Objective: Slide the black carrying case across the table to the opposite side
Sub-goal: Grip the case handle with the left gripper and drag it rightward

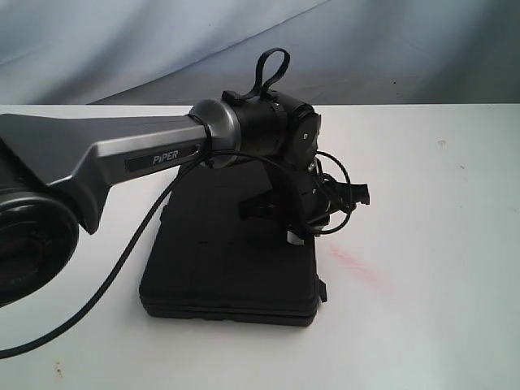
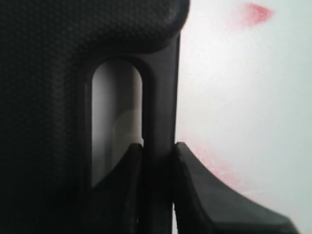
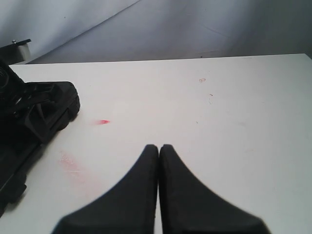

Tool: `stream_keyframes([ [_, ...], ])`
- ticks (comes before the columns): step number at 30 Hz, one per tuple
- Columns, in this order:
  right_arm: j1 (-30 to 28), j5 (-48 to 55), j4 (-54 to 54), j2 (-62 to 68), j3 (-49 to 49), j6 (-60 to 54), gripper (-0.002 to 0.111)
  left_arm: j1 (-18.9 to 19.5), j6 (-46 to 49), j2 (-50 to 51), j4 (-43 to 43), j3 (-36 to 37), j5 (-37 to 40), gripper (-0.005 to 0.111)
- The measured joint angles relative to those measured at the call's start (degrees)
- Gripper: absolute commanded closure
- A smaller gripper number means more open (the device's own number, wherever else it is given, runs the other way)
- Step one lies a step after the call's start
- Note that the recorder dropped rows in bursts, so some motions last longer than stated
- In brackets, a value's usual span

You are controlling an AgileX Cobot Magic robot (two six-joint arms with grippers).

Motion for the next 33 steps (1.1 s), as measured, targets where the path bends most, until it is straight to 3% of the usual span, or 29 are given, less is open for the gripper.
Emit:
stream_keyframes([
  [25,0.00,0.00,0.00,0.00,0.00,0.00,0.108,-0.59,-0.45,0.10,-1.15,0.00,-2.05,0.106],
  [28,0.00,0.00,0.00,0.00,0.00,0.00,0.108,-0.62,-0.45,0.10,-1.15,0.00,-2.19,0.099],
  [32,0.00,0.00,0.00,0.00,0.00,0.00,0.108,-0.62,-0.45,0.10,-1.02,0.00,-2.36,0.075],
  [33,0.00,0.00,0.00,0.00,0.00,0.00,0.108,-0.62,-0.45,0.10,-1.02,0.00,-2.62,0.074],
])
